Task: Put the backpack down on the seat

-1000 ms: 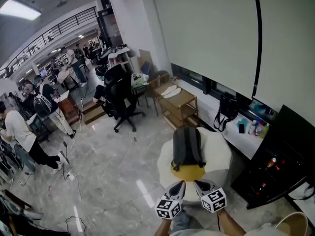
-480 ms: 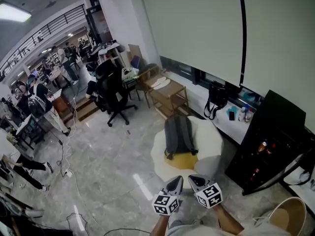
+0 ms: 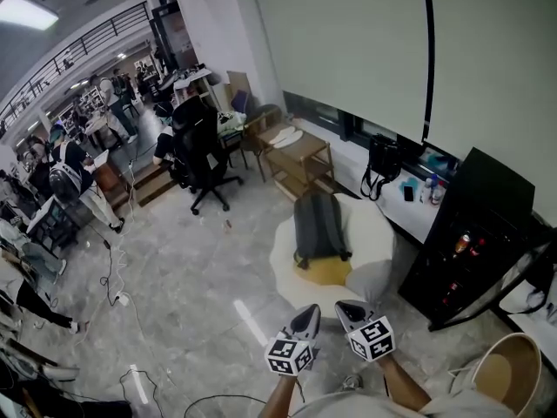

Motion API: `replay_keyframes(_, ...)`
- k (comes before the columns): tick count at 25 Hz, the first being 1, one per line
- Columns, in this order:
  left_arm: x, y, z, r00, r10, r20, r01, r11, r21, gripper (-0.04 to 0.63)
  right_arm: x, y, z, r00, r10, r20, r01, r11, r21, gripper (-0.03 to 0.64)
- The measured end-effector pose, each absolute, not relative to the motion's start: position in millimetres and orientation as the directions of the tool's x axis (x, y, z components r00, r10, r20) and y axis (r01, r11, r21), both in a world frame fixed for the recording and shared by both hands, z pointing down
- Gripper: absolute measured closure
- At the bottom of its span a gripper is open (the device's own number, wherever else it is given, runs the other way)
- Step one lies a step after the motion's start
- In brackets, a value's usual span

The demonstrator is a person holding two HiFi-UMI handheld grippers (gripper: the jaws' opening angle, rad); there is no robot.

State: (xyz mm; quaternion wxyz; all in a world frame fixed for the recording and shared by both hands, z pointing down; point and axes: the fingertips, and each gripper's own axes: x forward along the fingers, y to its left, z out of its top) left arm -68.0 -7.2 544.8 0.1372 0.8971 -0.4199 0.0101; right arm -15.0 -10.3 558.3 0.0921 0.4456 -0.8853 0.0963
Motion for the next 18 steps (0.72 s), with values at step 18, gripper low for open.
replay_keyframes(18,-120.1,102.7,556.5,0.674,-0.727,0.130,-0.731,-0.631,0.259,0.565,-60.7,99.5,564.3,-0.525,-0.810,0.262,-0.847,0.527,-0.067,0.589)
